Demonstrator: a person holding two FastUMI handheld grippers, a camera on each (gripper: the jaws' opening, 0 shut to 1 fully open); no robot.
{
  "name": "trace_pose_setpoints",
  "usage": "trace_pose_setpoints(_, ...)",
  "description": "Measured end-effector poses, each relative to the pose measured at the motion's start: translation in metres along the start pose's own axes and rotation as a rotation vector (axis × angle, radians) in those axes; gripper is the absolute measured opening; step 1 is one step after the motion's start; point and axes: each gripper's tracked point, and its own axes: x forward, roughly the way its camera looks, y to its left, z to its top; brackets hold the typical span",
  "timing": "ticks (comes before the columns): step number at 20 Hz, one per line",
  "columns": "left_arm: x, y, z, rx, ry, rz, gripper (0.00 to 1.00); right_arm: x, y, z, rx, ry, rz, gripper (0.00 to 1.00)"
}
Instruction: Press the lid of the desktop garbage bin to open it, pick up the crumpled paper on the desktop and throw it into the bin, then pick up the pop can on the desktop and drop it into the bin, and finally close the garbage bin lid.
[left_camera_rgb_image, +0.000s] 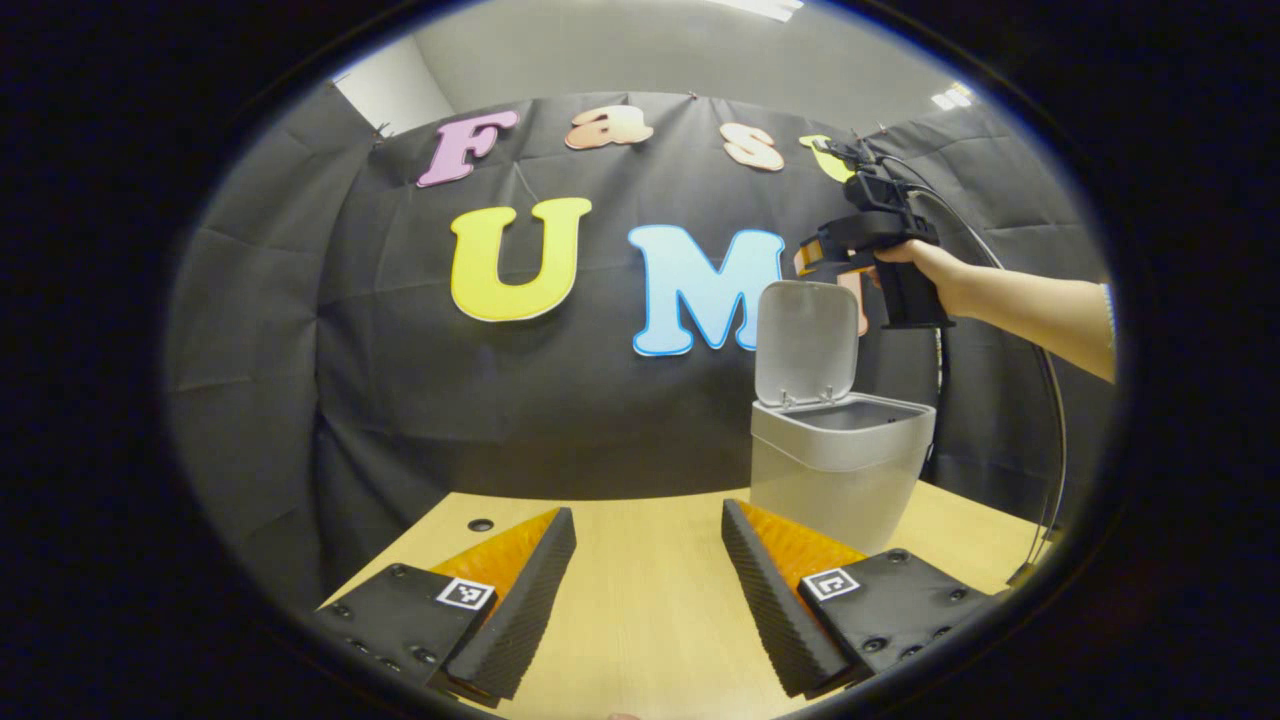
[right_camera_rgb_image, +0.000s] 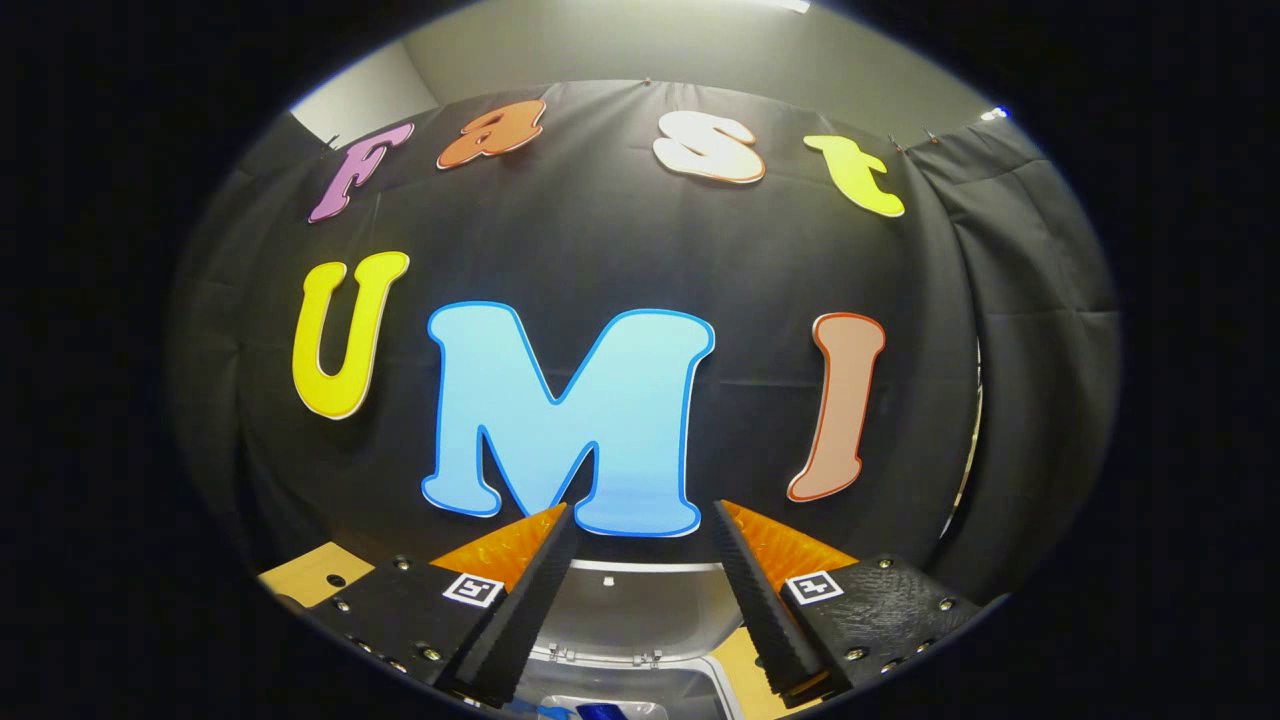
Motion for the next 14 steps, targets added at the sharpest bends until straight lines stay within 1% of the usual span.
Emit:
trace_pose_setpoints(1, 0.0, 0.001, -0.001, -0.004, 0.002, 0.011, 1.0, 0.002, 0.001, -0.003, 0.002, 0.007, 0.004, 0.87)
trace_pose_setpoints(4, -0.004, 0.002, -0.003, -0.017, 0.012, 0.034, 1.0, 0.002, 0.0, -0.008, 0.012, 0.021, 0.016, 0.87)
trace_pose_setpoints(5, -0.005, 0.001, -0.003, -0.019, 0.012, 0.04, 1.0, 0.002, 0.001, -0.01, 0.016, 0.026, 0.023, 0.85)
trace_pose_setpoints(6, -0.006, 0.001, -0.002, -0.021, 0.011, 0.047, 1.0, 0.001, 0.001, -0.011, 0.023, 0.027, 0.029, 0.87)
trace_pose_setpoints(8, -0.009, 0.0, -0.003, -0.015, 0.01, 0.06, 1.0, -0.004, 0.001, -0.011, 0.038, 0.017, 0.041, 0.88)
trace_pose_setpoints(11, -0.015, -0.008, -0.006, -0.01, 0.016, 0.064, 1.0, -0.014, 0.0, -0.016, 0.068, 0.005, 0.057, 0.88)
trace_pose_setpoints(14, -0.02, -0.015, -0.011, -0.035, 0.029, 0.061, 1.0, -0.028, 0.0, -0.021, 0.097, -0.001, 0.075, 0.88)
